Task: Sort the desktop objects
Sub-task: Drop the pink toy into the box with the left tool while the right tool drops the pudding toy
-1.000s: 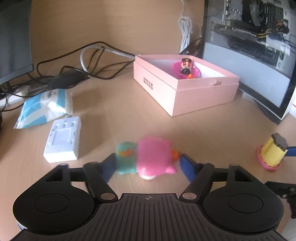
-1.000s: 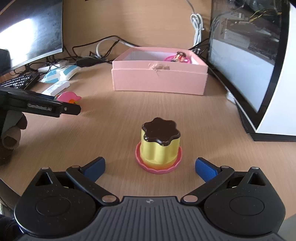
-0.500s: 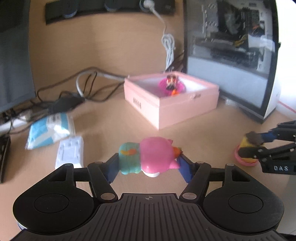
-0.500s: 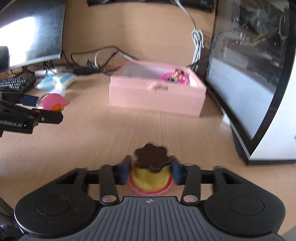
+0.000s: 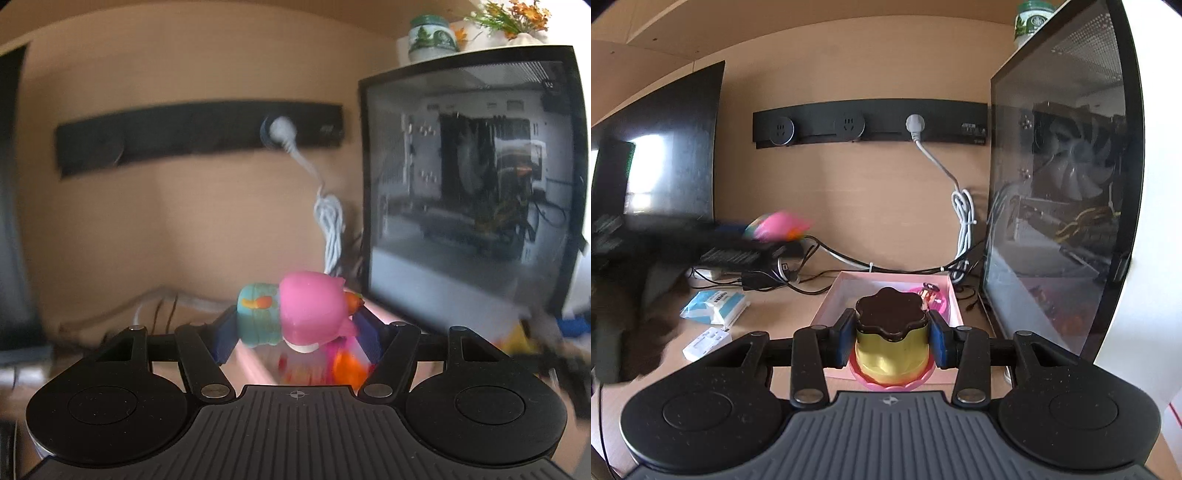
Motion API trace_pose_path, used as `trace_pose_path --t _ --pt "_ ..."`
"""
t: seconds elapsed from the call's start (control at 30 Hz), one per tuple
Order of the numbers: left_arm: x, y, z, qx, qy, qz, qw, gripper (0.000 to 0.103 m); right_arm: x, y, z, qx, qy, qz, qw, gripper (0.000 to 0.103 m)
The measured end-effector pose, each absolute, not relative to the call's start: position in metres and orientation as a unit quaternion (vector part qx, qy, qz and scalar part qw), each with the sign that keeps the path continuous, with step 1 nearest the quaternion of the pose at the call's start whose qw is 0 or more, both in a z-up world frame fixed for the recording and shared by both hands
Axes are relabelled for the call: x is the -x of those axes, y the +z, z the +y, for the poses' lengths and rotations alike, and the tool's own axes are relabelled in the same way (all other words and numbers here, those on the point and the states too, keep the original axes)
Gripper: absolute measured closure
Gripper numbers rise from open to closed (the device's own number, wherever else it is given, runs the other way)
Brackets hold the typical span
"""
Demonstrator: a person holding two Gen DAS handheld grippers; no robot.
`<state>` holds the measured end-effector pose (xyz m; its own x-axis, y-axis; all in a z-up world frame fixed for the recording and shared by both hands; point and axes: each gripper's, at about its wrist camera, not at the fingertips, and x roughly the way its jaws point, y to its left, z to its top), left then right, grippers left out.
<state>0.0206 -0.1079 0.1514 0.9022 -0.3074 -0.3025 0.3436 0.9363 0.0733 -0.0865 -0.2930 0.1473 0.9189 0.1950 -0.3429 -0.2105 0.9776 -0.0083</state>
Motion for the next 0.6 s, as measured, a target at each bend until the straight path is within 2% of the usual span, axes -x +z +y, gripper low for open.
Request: trace_pose_path --t 0.07,0.13,0.23,0.47,0.6 --pt "-0.042 0.160 -0.120 -0.061 -0.168 0.146 0.973 0.028 0.084 0.149 -0.292 0.026 0.101 0.169 0.980 0.063" --pt "-0.057 0.163 -0.119 -0.042 -0.158 0.164 0.973 0.015 0.080 0.151 -0.296 0.023 0.096 0.168 0.981 0.063" --pt "-0.054 0.151 -0.102 -0.021 -0.153 0.190 0.969 0.008 0.067 0.153 -0.305 0.005 0.084 0.174 0.981 0.063" --pt "-0.007 0.080 -0.061 -0.046 -0.177 0.284 0.941 0.007 0.018 0.157 -0.309 -0.017 0.067 0.197 0.978 0.063" --pt "0.019 0.058 -0.046 -0.064 -0.179 0.305 0.933 0.006 -0.022 0.161 -0.296 -0.007 0.061 0.203 0.977 0.063"
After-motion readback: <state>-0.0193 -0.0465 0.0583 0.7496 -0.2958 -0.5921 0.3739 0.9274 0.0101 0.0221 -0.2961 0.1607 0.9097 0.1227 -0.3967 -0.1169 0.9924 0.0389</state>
